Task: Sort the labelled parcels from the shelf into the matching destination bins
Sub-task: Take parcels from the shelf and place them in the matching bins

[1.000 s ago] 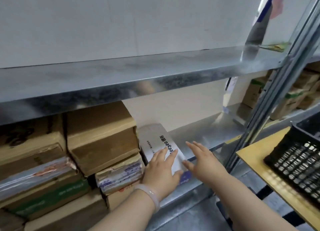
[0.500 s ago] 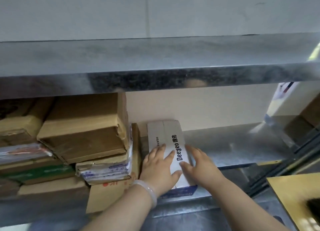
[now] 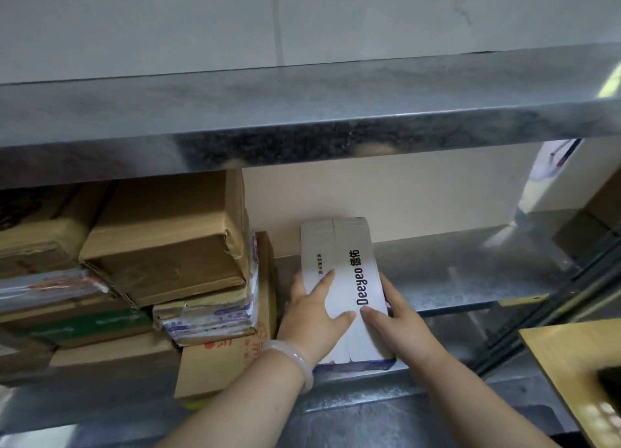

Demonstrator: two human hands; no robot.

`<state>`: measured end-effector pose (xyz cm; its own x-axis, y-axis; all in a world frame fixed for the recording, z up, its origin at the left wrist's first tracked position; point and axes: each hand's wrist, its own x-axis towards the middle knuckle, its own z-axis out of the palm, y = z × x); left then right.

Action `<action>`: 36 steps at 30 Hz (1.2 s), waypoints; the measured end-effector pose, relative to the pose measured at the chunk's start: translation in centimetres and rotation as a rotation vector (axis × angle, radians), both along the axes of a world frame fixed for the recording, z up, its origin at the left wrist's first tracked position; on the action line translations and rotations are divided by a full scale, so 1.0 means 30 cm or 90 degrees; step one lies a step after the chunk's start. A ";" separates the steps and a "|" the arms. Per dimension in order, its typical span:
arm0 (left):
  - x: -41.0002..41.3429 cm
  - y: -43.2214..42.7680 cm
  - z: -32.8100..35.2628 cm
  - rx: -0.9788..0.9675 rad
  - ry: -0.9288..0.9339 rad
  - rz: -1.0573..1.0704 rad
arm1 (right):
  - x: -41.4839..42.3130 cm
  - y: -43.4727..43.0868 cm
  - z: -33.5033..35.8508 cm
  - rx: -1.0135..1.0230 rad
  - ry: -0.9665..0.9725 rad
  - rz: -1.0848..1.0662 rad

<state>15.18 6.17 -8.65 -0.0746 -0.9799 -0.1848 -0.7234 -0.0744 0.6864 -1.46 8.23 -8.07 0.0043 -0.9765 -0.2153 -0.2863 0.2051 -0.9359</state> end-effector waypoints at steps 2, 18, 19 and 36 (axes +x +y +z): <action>-0.012 0.044 0.013 -0.051 0.010 -0.027 | -0.005 0.066 0.033 -0.038 -0.012 -0.037; 0.267 0.639 0.301 -0.220 0.267 -0.130 | 0.345 0.788 0.304 -0.363 0.088 -0.216; 0.305 0.672 0.325 -0.213 0.279 -0.118 | 0.382 0.822 0.322 -0.378 0.093 -0.208; 1.306 1.085 0.390 -0.236 0.643 0.206 | 1.269 0.919 0.487 -0.398 -0.057 0.144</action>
<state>54.37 38.74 3.06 0.2434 -0.9621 0.1231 0.1943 0.1726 0.9656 36.61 35.81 6.53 0.2153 -0.8905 0.4008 -0.1738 -0.4388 -0.8816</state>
